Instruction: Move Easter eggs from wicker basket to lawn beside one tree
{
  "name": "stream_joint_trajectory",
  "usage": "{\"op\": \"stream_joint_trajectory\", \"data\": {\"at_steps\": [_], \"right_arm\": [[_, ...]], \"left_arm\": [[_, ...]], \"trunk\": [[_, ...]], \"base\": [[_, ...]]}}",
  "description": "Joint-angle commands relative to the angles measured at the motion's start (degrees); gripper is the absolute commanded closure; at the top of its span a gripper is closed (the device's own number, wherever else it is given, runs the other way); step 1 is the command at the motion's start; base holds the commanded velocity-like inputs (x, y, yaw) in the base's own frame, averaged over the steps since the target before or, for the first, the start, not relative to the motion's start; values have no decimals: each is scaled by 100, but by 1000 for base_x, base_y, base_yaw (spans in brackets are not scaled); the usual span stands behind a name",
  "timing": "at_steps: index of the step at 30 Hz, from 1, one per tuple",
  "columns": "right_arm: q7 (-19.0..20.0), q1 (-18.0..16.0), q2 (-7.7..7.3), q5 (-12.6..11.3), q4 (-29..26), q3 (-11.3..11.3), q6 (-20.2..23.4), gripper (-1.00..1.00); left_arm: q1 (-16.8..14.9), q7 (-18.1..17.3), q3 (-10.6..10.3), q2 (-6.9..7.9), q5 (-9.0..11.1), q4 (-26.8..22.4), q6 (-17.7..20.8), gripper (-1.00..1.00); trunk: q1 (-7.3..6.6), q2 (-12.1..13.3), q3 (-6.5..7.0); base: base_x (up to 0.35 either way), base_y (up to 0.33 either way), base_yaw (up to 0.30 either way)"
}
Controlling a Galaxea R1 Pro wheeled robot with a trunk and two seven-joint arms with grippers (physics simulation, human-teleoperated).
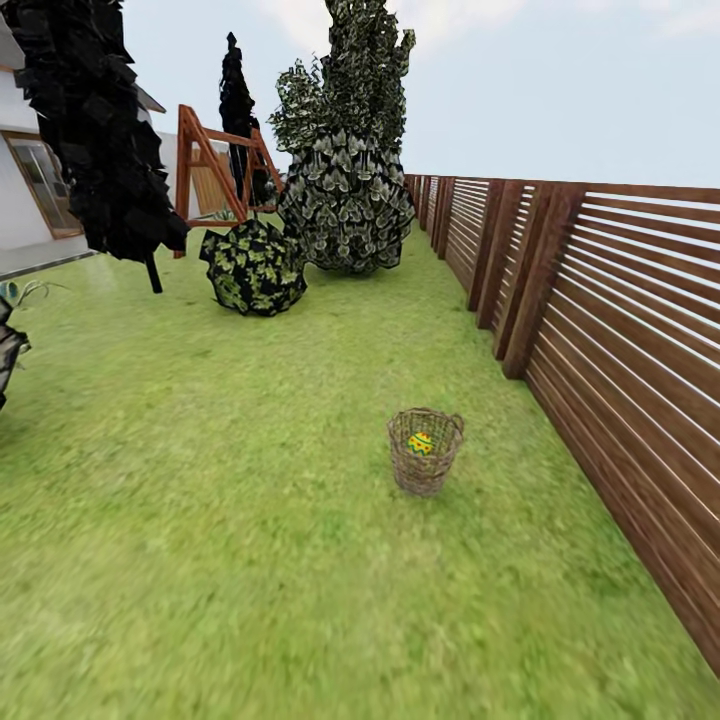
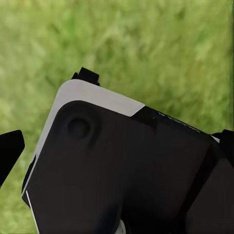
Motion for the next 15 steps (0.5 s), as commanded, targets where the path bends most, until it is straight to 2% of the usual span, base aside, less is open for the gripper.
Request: {"op": "stream_joint_trajectory", "data": {"at_steps": [1, 15], "right_arm": [[0, -1, 1, 4, 0, -2, -5, -100], [-7, 0, 6, 11, -9, -13, -32, -100]], "left_arm": [[0, 0, 0, 0, 0, 0, 0, -100], [0, -1, -1, 0, 0, 0, 0, -100]], "trunk": [[0, 0, 0], [0, 0, 0]], "base": [[333, 0, 0], [333, 0, 0]]}}
